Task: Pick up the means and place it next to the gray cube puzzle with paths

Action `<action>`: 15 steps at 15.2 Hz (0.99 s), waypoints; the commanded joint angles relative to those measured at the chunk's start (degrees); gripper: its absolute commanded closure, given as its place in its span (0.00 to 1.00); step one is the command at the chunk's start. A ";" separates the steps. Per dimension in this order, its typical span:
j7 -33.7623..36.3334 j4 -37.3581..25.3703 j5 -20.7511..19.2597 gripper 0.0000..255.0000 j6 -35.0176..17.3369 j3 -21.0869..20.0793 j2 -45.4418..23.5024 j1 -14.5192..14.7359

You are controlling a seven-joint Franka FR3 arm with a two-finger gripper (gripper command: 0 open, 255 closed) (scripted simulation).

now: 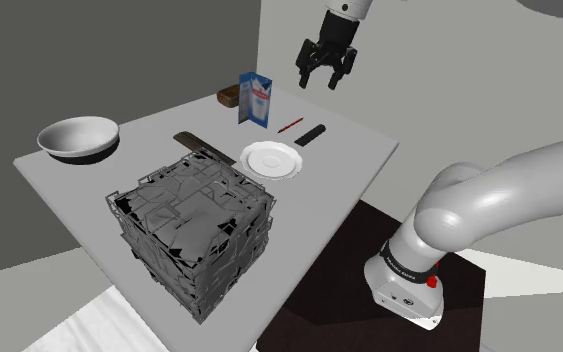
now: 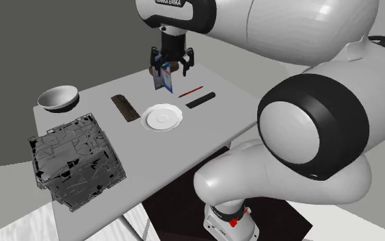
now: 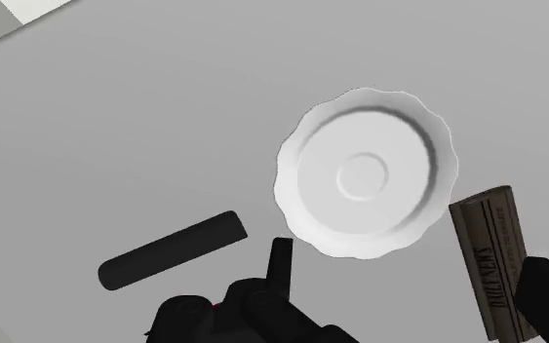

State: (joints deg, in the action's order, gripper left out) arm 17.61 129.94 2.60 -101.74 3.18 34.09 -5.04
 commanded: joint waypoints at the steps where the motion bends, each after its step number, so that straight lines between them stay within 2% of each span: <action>1: 2.99 -0.67 0.53 0.00 -2.29 0.46 -3.85 -1.32; 15: 19.81 -7.81 6.19 0.00 -13.16 6.45 -28.44 -8.92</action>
State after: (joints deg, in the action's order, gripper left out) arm 36.00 122.39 8.21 -114.17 9.25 7.11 -13.54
